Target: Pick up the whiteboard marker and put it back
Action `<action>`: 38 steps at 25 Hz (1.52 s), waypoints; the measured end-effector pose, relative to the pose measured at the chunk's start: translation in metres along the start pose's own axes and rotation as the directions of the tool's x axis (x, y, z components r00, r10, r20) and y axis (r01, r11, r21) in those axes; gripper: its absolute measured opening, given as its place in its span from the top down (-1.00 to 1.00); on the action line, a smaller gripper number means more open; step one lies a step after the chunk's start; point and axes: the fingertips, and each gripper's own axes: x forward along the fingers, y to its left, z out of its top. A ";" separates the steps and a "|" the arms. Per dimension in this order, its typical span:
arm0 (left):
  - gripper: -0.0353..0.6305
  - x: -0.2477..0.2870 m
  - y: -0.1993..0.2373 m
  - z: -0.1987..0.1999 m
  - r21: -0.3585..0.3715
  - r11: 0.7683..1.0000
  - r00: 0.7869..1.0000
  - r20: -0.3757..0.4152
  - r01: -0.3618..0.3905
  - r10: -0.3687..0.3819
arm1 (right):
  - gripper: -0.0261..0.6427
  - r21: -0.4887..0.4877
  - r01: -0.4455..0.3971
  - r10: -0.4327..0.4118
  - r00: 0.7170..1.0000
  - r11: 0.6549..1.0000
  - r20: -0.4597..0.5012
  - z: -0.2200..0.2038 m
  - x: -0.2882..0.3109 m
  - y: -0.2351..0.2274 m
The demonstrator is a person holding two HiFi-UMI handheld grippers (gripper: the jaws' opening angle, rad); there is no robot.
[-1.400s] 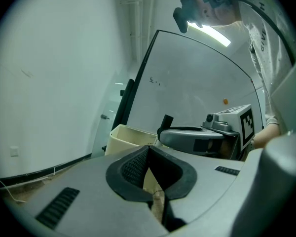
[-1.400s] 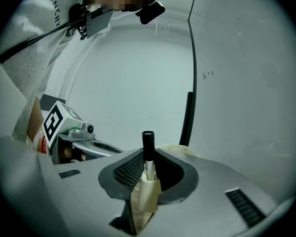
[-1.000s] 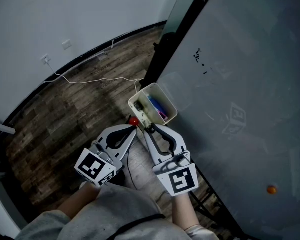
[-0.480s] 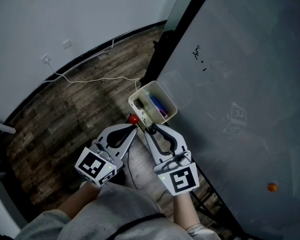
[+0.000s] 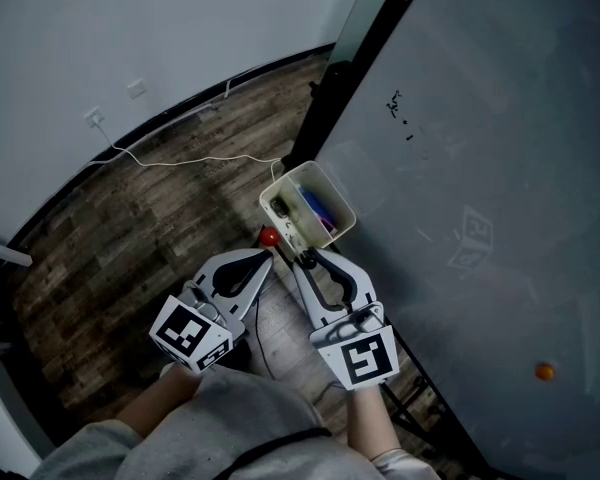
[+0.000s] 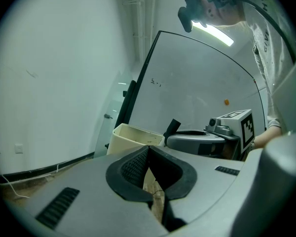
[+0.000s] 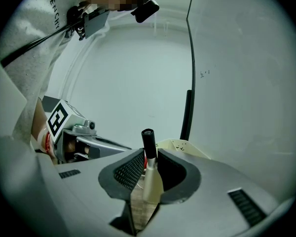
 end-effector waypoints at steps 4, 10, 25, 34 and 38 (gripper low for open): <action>0.85 -0.001 0.000 0.000 0.001 1.000 1.000 0.001 -0.006 0.006 | 0.69 -0.006 0.001 -0.001 1.000 1.000 0.001 -0.002 -0.001 -0.001; 0.85 -0.004 -0.004 0.001 0.000 1.000 1.000 0.004 -0.007 0.007 | 0.66 -0.011 0.002 -0.002 1.000 1.000 -0.017 -0.005 -0.006 0.001; 0.85 -0.021 -0.027 0.003 0.018 1.000 1.000 0.011 -0.021 0.021 | 0.65 0.023 0.008 -0.007 1.000 1.000 -0.019 -0.005 -0.033 0.012; 0.85 -0.044 -0.058 0.004 0.028 0.999 0.999 0.032 -0.040 0.039 | 0.82 0.040 -0.025 0.026 0.999 0.999 -0.032 0.000 -0.064 0.038; 0.85 -0.056 -0.076 0.007 0.037 0.998 0.998 0.047 -0.046 0.044 | 0.85 0.049 -0.049 0.051 0.998 0.998 -0.032 0.007 -0.078 0.055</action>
